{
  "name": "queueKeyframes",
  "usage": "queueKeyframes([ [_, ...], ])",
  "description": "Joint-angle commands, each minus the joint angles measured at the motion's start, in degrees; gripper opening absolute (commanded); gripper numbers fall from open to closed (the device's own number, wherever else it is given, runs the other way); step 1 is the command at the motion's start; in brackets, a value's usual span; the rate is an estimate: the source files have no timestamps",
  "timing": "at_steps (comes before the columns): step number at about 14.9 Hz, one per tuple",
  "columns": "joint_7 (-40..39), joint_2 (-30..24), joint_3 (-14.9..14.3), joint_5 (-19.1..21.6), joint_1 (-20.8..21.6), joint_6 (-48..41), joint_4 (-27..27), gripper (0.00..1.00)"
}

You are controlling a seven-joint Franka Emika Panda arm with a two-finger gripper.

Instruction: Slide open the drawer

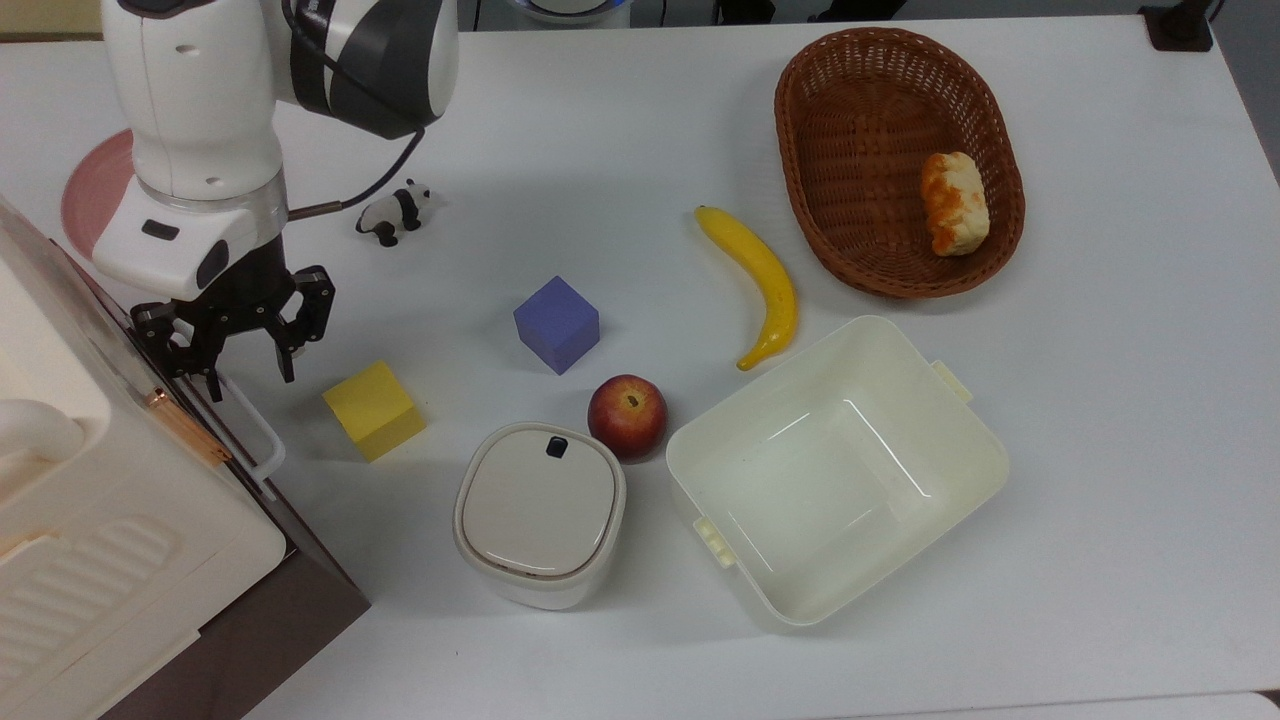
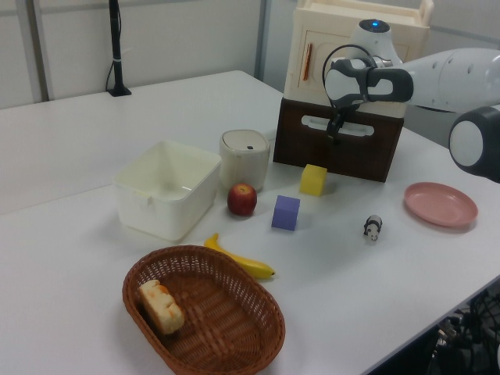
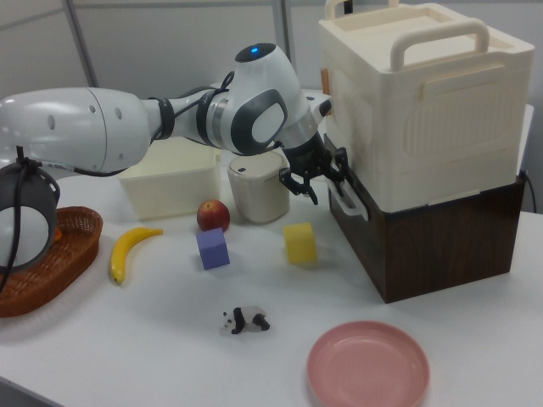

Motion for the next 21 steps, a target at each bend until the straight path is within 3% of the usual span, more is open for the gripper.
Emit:
queueKeyframes([
  [1,-0.3,-1.2,0.1,-0.6,-0.2,1.3,-1.0,0.57],
  [4,-0.2,-1.4,0.1,-0.5,-0.6,1.3,-1.0,0.55],
  [5,-0.2,-1.4,0.1,-0.5,-0.6,1.3,-0.9,0.48],
  [10,-0.3,-1.3,0.1,-0.6,-0.6,1.3,-0.9,0.3],
  [21,-0.3,-1.3,0.1,-0.6,-0.6,1.3,-1.0,0.26],
])
